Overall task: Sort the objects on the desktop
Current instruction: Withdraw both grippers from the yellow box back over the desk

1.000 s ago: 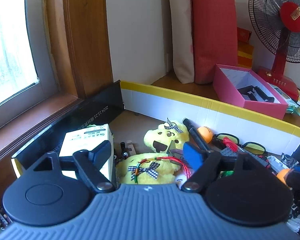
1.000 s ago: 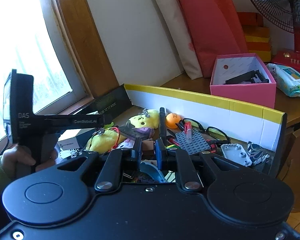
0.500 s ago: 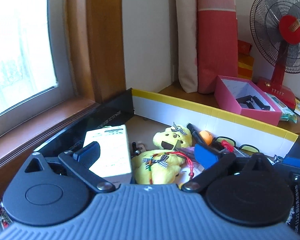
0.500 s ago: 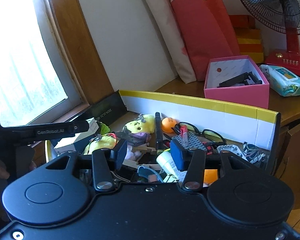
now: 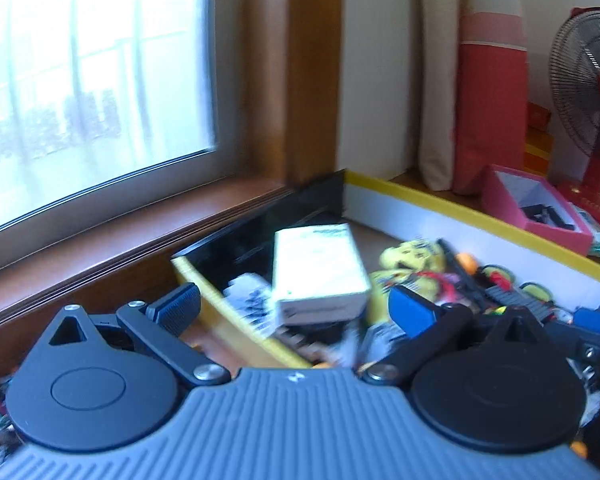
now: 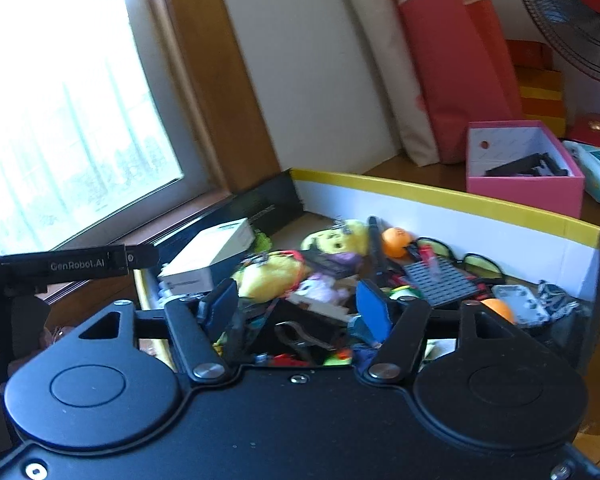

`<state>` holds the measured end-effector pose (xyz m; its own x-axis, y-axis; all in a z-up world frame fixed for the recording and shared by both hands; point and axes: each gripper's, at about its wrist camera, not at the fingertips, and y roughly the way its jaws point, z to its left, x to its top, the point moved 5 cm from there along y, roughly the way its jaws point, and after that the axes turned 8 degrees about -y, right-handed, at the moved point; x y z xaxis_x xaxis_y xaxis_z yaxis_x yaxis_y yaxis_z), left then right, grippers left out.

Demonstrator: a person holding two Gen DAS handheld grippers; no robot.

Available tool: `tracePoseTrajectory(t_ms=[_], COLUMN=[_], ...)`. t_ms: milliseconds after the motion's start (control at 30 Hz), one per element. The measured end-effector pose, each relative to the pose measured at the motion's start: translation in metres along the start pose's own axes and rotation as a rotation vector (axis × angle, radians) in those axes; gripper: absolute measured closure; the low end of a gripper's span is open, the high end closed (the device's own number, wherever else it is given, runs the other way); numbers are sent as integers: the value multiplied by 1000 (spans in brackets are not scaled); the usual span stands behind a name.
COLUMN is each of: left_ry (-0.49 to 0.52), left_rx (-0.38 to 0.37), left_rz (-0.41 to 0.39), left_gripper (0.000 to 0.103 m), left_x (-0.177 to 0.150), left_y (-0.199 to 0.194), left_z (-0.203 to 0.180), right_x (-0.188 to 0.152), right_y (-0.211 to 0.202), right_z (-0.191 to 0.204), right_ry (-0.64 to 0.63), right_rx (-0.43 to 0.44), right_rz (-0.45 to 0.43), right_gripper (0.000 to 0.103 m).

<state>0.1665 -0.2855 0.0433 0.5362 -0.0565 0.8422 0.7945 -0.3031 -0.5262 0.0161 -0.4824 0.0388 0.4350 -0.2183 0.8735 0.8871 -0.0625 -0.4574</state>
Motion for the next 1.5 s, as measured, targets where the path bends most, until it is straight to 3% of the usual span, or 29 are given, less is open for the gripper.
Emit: tracePoseTrajectory(t_ms=[233,600,967,1300,1500], left_ry=[-56,-173,-226,-277,-327], left_rx=[92,244,364,420,424], left_rz=[20,36,58,82,96], left_gripper=[0,0,0,0,0], left_x=[-20,-49,-83,-107,-116], left_y=[-30,-85,-130,-149,-141], left_z=[54,154,234,293,317], right_x=[-3,-15,-35,-58,-71], right_y=[1,4,13,39,85], right_z=[50,138,220,292,314], right_ry=[-47,-120,-171,-234,-281], right_rx=[63,188,293,378,400], right_rz=[-3,18,58,127,191], right_gripper=[24,19,13,9,9])
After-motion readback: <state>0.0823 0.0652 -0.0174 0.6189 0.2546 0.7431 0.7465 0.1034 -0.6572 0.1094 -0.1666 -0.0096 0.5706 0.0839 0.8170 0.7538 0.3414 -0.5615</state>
